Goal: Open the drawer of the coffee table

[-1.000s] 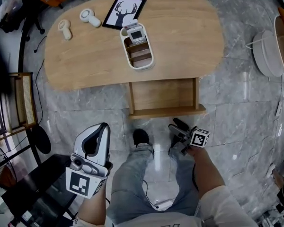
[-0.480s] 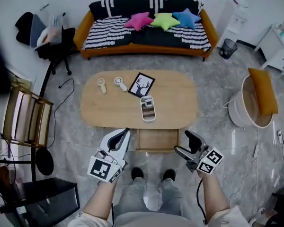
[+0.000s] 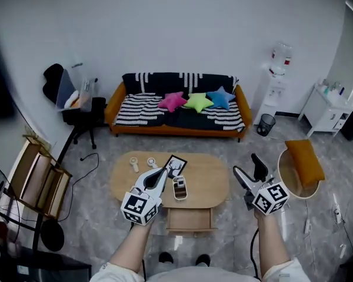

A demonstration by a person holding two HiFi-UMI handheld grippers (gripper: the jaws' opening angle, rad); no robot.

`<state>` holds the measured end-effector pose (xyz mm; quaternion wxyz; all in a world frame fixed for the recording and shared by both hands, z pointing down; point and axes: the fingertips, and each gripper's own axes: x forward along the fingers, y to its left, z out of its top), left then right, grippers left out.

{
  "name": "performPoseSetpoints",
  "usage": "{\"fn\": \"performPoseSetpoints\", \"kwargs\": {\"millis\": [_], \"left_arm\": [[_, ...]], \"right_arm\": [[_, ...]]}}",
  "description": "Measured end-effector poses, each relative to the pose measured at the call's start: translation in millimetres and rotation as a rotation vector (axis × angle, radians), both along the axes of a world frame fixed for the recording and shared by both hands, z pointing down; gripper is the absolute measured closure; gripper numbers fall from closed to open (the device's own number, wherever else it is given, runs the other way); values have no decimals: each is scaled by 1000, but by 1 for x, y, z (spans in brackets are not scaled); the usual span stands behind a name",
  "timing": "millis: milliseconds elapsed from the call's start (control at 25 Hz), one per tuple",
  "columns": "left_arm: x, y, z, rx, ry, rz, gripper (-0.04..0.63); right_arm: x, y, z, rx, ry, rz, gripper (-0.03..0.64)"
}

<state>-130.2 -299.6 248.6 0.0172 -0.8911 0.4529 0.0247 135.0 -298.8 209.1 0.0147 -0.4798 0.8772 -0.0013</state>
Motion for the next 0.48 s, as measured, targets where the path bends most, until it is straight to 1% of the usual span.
{"fn": "performPoseSetpoints", "kwargs": {"millis": [200,280,320,400,480], "left_arm": [[-15,-15,-29,11,10,-46,597],[-17,-17,-31,6,8,-61,597],[-16,-18,-31,4,3,-63,597],[-13,-19,-30,-2,-7,-64,597],[-11,-21,-27,-19,-3,-66,597]], "right_arm": [[32,2,-6,9,29,82,283],[47,4,-7,19,33,121,319],[55,6,-8,22,31,140,342],[68,7,-8,25,32,172,409],[78,6,-7,25,36,198,495]]}}
